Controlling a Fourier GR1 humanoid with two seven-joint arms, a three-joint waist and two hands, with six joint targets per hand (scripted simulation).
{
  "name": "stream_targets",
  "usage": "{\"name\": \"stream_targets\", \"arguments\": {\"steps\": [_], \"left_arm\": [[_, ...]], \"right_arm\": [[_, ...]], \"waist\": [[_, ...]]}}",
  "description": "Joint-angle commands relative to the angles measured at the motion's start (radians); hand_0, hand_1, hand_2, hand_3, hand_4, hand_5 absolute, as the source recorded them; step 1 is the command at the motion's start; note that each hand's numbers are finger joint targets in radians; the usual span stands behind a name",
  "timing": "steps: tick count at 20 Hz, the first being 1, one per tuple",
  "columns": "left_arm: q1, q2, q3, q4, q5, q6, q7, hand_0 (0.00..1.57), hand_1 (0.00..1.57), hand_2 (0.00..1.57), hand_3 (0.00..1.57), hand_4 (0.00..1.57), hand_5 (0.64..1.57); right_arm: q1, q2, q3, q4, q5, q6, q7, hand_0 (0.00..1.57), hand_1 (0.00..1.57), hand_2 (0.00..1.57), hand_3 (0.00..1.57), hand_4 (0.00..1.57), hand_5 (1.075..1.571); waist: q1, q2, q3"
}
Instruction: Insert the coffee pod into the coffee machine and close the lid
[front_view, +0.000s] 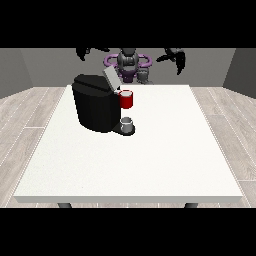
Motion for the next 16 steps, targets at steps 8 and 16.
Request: {"name": "stream_targets", "arguments": {"steps": [8,16], "left_arm": [[0.048,-0.006,-0.111,-0.247,0.105,0.030,0.110,0.00,0.00,0.00,0.00,0.36,1.571],[0.228,0.018,-0.150,-0.425,0.126,0.039,0.072,0.00,0.00,0.00,0.00,0.37,1.571]], "right_arm": [[-0.144,-0.004,-0.086,0.140,-0.107,0.023,0.016,0.00,0.00,0.00,0.00,0.10,1.571],[-0.205,0.020,-0.036,0.170,-0.085,-0.001,0.042,0.00,0.00,0.00,0.00,0.00,1.571]], "waist": [[0.040,0.141,0.0001],[0.014,0.186,-0.0003]]}}
